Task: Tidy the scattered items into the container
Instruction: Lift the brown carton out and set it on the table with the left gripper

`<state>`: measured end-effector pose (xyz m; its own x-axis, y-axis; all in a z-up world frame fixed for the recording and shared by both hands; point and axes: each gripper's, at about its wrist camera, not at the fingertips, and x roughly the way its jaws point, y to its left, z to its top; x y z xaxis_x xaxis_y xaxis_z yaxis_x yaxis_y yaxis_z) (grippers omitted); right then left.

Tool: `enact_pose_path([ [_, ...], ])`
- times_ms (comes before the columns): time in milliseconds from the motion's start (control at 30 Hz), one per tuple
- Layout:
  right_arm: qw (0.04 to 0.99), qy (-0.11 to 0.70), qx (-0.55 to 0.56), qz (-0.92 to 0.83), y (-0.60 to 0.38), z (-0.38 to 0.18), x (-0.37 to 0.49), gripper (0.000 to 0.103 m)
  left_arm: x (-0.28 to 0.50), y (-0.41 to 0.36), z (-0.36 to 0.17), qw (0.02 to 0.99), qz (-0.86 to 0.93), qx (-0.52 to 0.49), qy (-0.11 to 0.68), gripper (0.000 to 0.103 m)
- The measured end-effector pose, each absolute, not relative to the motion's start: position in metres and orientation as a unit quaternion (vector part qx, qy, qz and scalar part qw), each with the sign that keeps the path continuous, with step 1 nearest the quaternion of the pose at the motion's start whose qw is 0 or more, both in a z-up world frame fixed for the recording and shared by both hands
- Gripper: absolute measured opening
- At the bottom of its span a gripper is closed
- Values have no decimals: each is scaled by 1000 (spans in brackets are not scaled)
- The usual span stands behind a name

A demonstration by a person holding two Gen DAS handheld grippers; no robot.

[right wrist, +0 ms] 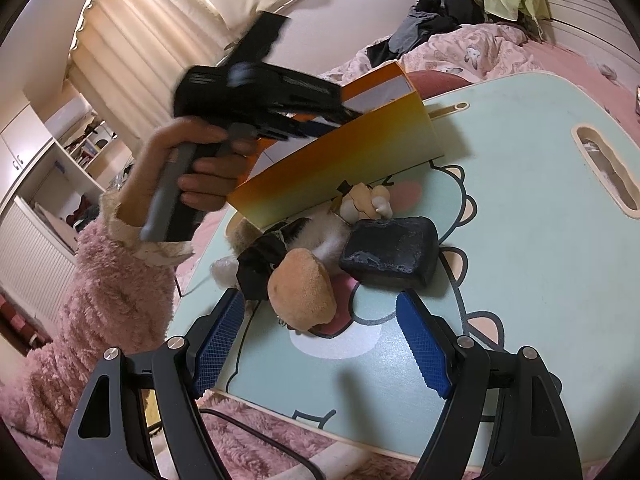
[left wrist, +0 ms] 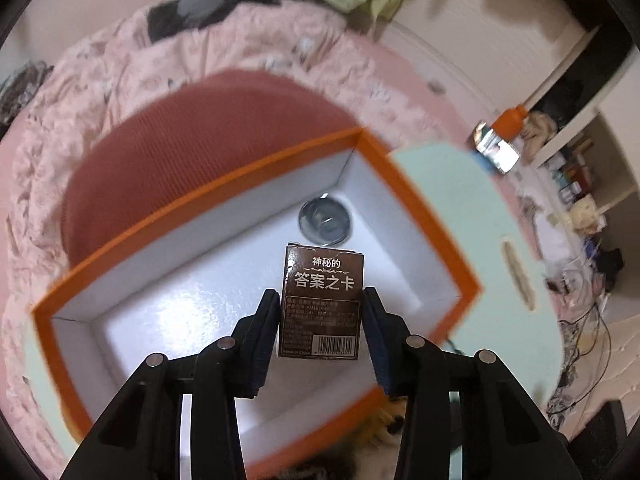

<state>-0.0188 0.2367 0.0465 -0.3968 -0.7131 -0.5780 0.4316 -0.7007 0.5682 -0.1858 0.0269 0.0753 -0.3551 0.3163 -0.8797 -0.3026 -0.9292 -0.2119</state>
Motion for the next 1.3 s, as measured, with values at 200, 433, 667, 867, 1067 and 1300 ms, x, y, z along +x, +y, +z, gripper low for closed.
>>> enact_pose_path([
  [200, 349, -163, 424, -820, 236, 46, -19, 78, -123, 12, 108, 226, 845, -485, 5, 40],
  [433, 349, -157, 428, -819, 234, 46, -18, 78, -59, -31, 106, 239, 855, -458, -31, 40],
  [667, 347, -150, 431, -820, 232, 47, -18, 78, -16, -49, 63, 212, 848, -483, -54, 40],
  [867, 341, -143, 430, -823, 231, 49, -18, 78, 17, -72, 45, 152, 862, -480, -57, 40],
  [1067, 342, -134, 432, -824, 226, 50, -17, 78, 8, -62, 25, 165, 853, -491, -62, 40],
  [1300, 337, -118, 422, -833, 224, 60, -18, 78, 12, -62, 30, 182, 850, -490, -68, 63],
])
